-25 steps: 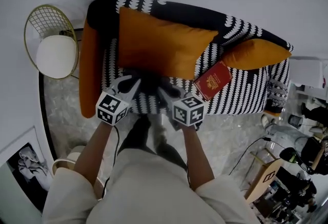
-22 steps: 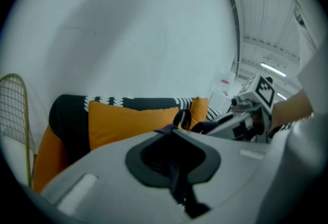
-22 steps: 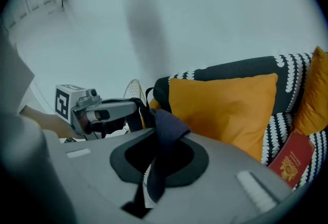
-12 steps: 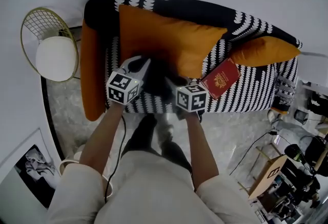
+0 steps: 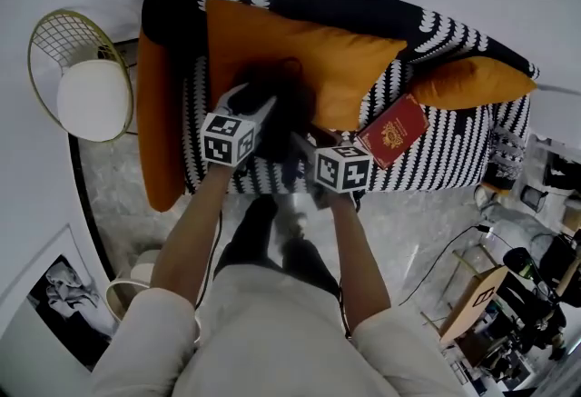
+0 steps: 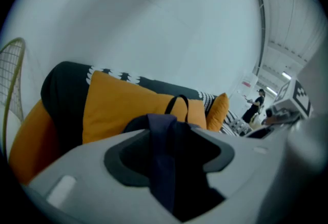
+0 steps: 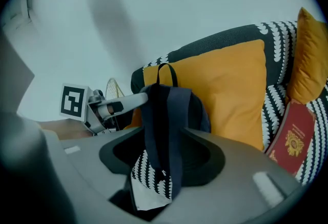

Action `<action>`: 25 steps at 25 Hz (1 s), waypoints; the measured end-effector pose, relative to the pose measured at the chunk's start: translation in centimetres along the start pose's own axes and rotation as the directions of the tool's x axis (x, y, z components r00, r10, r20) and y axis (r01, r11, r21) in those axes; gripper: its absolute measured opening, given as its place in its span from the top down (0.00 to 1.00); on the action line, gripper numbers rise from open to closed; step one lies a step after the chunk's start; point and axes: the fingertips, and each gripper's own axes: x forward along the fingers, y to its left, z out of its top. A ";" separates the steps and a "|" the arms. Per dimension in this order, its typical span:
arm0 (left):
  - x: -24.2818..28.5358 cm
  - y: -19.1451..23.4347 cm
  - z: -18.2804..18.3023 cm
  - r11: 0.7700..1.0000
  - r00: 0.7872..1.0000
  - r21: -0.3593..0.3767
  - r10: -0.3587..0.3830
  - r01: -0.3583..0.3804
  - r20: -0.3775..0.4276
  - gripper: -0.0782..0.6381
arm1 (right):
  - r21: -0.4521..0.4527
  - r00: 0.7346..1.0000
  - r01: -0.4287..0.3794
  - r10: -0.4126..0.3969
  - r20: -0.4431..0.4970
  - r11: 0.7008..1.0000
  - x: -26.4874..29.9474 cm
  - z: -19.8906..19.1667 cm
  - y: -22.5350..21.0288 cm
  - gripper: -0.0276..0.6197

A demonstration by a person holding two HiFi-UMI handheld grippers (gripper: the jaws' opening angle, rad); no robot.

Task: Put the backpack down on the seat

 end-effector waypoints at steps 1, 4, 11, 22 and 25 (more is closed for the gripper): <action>-0.1 0.1 -0.6 1.000 1.000 -0.007 0.003 -0.004 -0.012 0.54 | 0.001 1.000 0.000 0.000 -0.002 1.000 -0.1 -0.2 -0.1 0.62; -1.1 0.6 -2.0 0.999 0.999 -0.025 0.030 -0.030 -0.029 0.52 | 0.014 1.000 0.006 -0.006 0.017 1.000 -0.6 -0.3 -0.3 0.61; -3.9 0.4 -4.2 0.998 0.997 -0.027 0.063 -0.065 -0.047 0.52 | 0.040 0.997 0.028 -0.031 0.071 0.999 -3.0 -0.8 -1.1 0.61; -9.6 -5.4 -6.4 0.993 0.993 -0.021 0.115 -0.115 0.003 0.52 | 0.004 0.990 0.031 -0.031 0.141 1.000 -11.5 -4.4 -0.6 0.61; -11.7 -7.9 -7.0 0.993 0.992 -0.004 0.122 -0.122 0.023 0.52 | -0.037 0.988 0.030 -0.024 0.150 0.999 -14.2 -6.2 0.1 0.61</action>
